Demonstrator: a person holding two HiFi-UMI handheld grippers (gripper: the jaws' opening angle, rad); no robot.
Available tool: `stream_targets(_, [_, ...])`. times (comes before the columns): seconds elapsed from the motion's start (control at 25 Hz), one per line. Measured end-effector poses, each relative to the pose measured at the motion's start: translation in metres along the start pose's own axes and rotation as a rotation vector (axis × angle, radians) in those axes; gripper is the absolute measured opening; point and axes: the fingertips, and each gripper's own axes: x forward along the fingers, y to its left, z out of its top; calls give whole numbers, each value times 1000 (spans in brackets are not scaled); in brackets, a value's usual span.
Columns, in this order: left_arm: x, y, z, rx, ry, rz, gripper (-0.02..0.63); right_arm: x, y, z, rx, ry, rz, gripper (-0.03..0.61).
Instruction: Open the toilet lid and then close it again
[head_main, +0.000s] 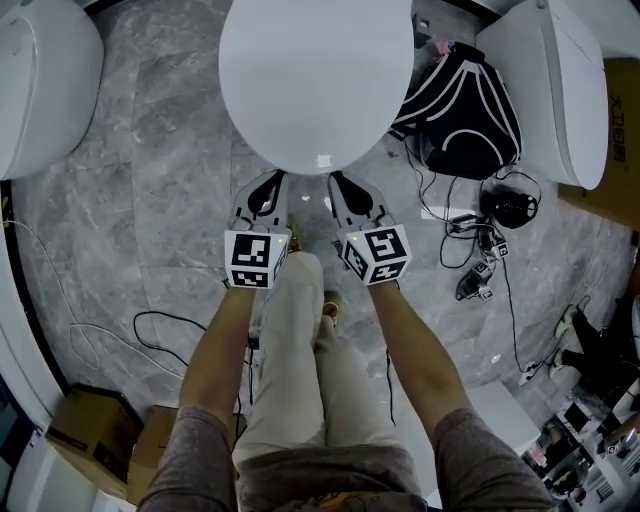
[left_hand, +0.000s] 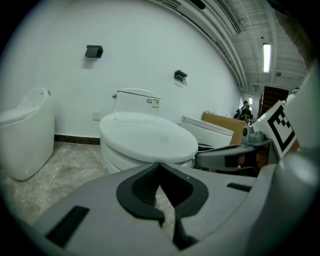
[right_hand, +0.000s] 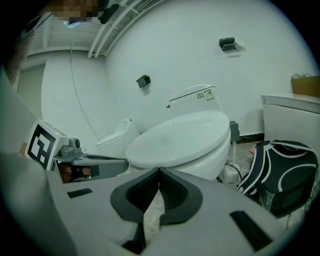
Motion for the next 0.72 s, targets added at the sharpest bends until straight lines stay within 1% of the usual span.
stream_targets(0.16, [-5, -1, 15, -2, -15, -6, 8, -5, 3, 14, -27, -11, 12, 25])
stream_targets(0.32, [-14, -4, 34, -21, -15, -6, 8, -13, 8, 33, -28, -6, 14, 25])
stream_targets(0.48, [-22, -7, 61, -41, -21, -4, 8, -21, 13, 60, -15, -12, 9, 25])
stream_targets(0.72, [-32, -9, 113, -43, -39, -6, 8, -31, 18, 111, -11, -32, 4, 25])
